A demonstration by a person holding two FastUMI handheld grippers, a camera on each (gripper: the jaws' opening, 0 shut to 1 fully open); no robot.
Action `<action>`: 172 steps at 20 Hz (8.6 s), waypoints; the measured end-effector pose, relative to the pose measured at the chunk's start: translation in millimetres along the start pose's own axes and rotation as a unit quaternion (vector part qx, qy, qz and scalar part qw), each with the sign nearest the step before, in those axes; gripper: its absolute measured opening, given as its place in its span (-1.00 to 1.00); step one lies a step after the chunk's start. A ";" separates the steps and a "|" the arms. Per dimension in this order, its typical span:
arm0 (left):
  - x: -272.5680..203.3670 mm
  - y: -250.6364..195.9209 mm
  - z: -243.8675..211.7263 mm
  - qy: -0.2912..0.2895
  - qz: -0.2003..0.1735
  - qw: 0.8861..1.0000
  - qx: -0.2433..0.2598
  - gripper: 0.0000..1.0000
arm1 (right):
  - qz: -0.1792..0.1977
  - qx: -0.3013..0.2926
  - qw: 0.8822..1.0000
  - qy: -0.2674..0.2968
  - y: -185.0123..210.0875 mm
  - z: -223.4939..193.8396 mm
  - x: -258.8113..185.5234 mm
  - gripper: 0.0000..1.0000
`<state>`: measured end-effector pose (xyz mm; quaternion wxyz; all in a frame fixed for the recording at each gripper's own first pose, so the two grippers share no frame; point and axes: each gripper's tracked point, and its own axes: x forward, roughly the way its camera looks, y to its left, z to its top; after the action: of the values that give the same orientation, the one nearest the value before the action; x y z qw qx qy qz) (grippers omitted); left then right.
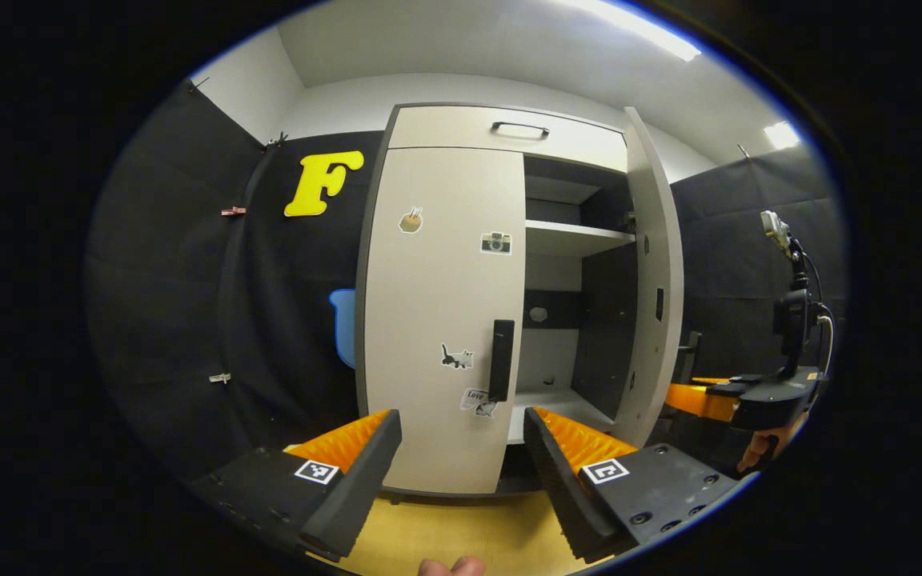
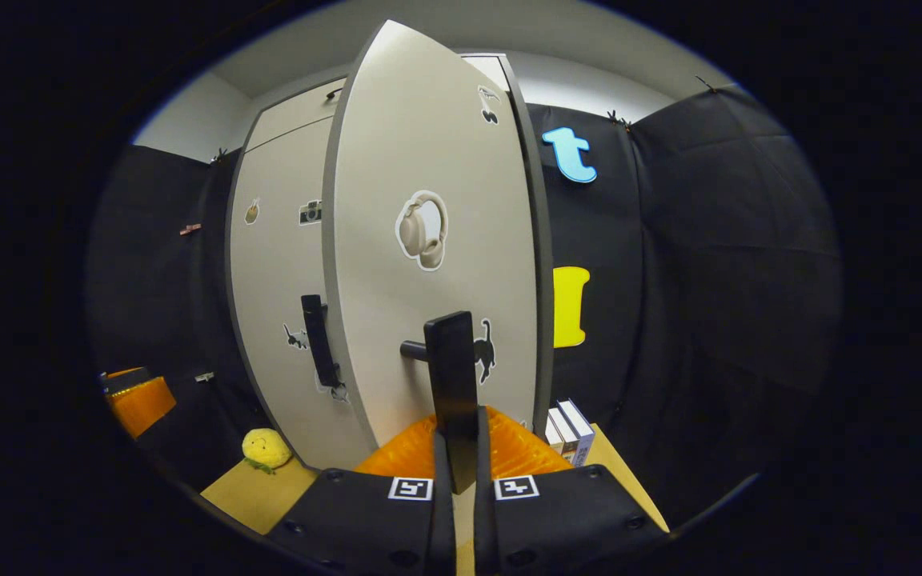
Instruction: Open the right door of the double-door shoe cabinet with the right hand, and open the left door with the left hand.
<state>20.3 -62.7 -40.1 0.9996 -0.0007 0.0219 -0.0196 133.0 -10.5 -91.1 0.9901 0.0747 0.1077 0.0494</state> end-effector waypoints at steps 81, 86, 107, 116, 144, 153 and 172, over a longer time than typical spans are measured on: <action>134.1 5.0 -31.6 0.044 -0.051 0.998 0.000 -0.67 | -0.064 -0.034 0.991 -0.110 -84.1 66.2 -109.1 0.97; 104.3 29.3 -30.2 0.046 -0.057 0.997 -0.003 -0.67 | -0.054 -0.041 0.991 -0.118 -54.7 68.0 -114.4 0.96; 47.7 132.7 -22.1 0.033 -0.069 0.997 -0.007 -0.73 | -0.026 -0.010 0.994 -0.109 26.4 57.1 -116.4 0.98; 46.0 180.8 -17.6 0.024 -0.043 0.998 -0.031 -0.78 | -0.018 -0.011 0.994 -0.105 45.8 53.1 -115.2 0.97; -53.3 184.4 19.1 -0.012 0.005 1.000 -0.012 0.64 | -0.004 0.003 0.995 -0.104 51.7 58.9 -123.4 0.97; -70.8 129.3 24.7 -0.019 -0.011 1.000 0.004 0.89 | -0.008 0.003 0.994 -0.105 61.6 59.4 -118.8 0.97; -65.0 92.2 29.3 -0.023 -0.020 0.999 0.024 0.89 | -0.003 0.006 0.995 -0.100 70.7 56.9 -117.1 0.97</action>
<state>-39.7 32.0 -8.1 0.9990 0.0224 -0.0013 -0.0398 25.9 37.9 -0.8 0.9956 0.0853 0.0091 0.0377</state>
